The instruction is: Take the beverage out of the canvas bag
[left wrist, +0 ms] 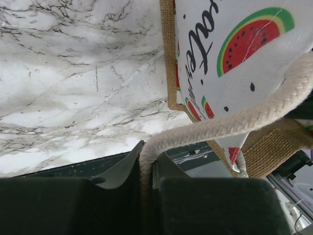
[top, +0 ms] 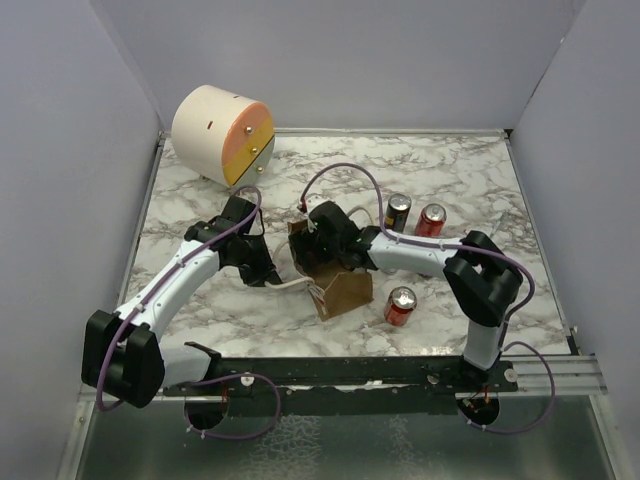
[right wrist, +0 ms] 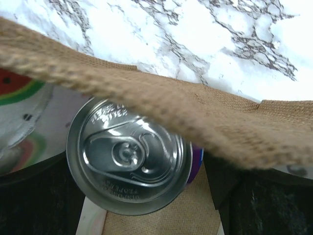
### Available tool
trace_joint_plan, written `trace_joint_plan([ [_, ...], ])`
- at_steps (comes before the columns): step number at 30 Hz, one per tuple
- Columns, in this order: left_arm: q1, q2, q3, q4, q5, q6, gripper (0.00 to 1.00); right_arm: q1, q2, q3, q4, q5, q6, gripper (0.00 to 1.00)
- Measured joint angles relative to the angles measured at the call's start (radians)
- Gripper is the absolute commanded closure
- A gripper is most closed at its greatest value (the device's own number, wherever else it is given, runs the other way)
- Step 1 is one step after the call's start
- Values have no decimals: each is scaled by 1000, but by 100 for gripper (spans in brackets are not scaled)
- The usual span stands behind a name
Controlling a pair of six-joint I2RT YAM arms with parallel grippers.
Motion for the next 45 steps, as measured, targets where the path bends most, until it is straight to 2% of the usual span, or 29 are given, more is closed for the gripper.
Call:
trace_joint_plan([
  [7,0,8,0,14,21,46,100,13,-34,-132,210,4,-74,12],
  [12,0,7,-1,17,34,74,100,12,-34,-145,290,21,-93,18],
  [13,0,6,-2,17,35,77,100,12,-34,-144,301,24,-95,22],
  [14,0,0,-2,16,39,92,100,13,-24,-134,328,29,-110,36],
  [16,0,-2,-2,16,40,95,100,13,-21,-133,330,29,-115,46],
  [20,0,-6,-2,17,40,107,100,15,9,-70,282,12,-132,62],
  [26,0,-6,-2,17,40,119,100,16,1,-34,190,-15,-137,72],
  [30,0,-6,-2,17,38,126,100,17,-57,-29,96,-35,-137,84],
  [34,0,-6,-2,18,39,132,100,17,-112,61,-46,-51,-114,97],
  [38,0,-6,-2,18,39,133,100,16,-161,161,-150,-77,-82,98],
  [45,0,-12,-14,40,40,131,100,17,-349,205,-266,-105,-54,98],
])
